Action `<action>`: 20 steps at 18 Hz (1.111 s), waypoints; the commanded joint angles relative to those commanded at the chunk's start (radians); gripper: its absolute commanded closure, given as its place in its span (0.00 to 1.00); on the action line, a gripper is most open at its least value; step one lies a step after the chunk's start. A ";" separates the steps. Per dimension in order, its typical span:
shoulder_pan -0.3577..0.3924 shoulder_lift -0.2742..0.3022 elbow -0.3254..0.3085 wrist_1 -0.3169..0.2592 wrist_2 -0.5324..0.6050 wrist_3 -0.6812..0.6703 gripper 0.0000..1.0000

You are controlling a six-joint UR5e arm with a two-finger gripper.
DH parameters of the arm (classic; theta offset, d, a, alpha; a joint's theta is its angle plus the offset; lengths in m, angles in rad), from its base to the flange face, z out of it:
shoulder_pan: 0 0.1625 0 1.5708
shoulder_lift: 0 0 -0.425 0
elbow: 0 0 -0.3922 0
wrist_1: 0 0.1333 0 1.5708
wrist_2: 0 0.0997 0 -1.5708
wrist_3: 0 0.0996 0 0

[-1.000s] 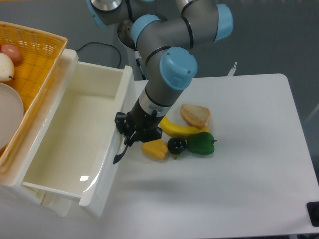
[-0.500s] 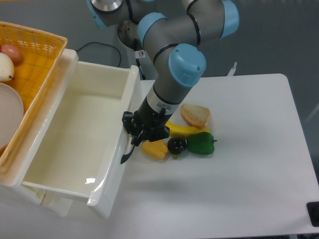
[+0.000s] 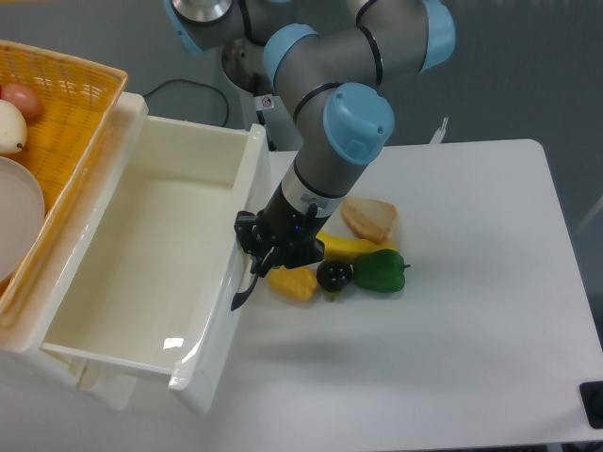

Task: Slide open the top white drawer
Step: 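Release the handle and move the gripper away toward the fruits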

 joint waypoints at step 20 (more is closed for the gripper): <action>0.051 -0.012 -0.011 -0.006 -0.087 0.034 0.50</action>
